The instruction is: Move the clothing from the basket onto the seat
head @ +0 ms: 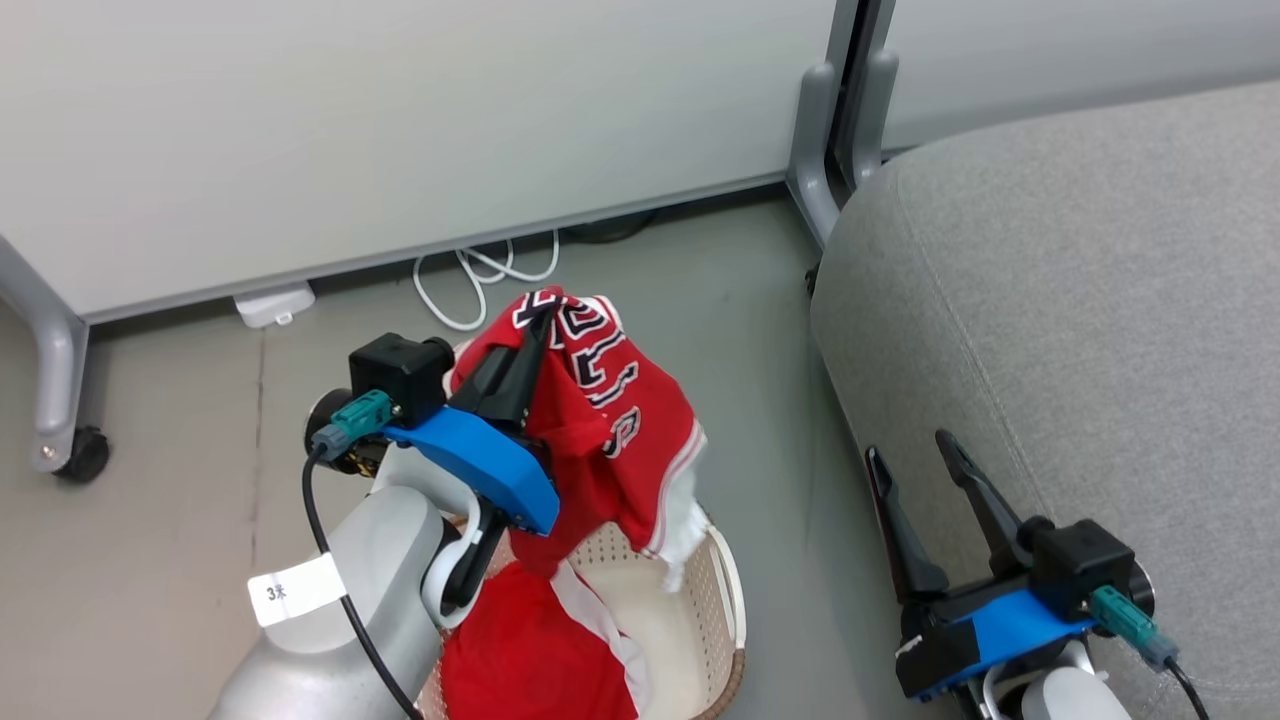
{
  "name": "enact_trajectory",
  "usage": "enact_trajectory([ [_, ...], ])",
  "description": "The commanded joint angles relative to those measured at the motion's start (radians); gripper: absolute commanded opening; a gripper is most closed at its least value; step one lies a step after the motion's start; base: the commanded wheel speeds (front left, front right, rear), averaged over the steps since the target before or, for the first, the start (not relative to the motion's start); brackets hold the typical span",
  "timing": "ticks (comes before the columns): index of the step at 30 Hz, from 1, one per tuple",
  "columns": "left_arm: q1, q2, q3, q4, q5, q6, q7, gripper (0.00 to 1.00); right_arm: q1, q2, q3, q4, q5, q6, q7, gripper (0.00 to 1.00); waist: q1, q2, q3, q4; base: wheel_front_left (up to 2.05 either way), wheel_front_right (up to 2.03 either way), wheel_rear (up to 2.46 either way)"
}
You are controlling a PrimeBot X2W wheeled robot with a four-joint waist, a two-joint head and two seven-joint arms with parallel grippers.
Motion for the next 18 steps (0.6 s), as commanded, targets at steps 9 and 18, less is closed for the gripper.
enact_trajectory([
  [9,0.015,0.010,-0.046,-0.067,0.024,-0.001,-0.005,0.00,0.081,-0.002,-0.013,0.001,0.002,0.000,-0.003,1.00,0.0002,0.0000,-0.095,0.015,0.00,0.00,0.00],
  [18,0.011,0.016,-0.072,-0.128,0.034,0.006,0.007,0.00,0.104,-0.002,-0.013,-0.012,0.000,0.000,-0.003,1.00,0.0002,0.0000,-0.111,0.027,0.00,0.00,0.00],
])
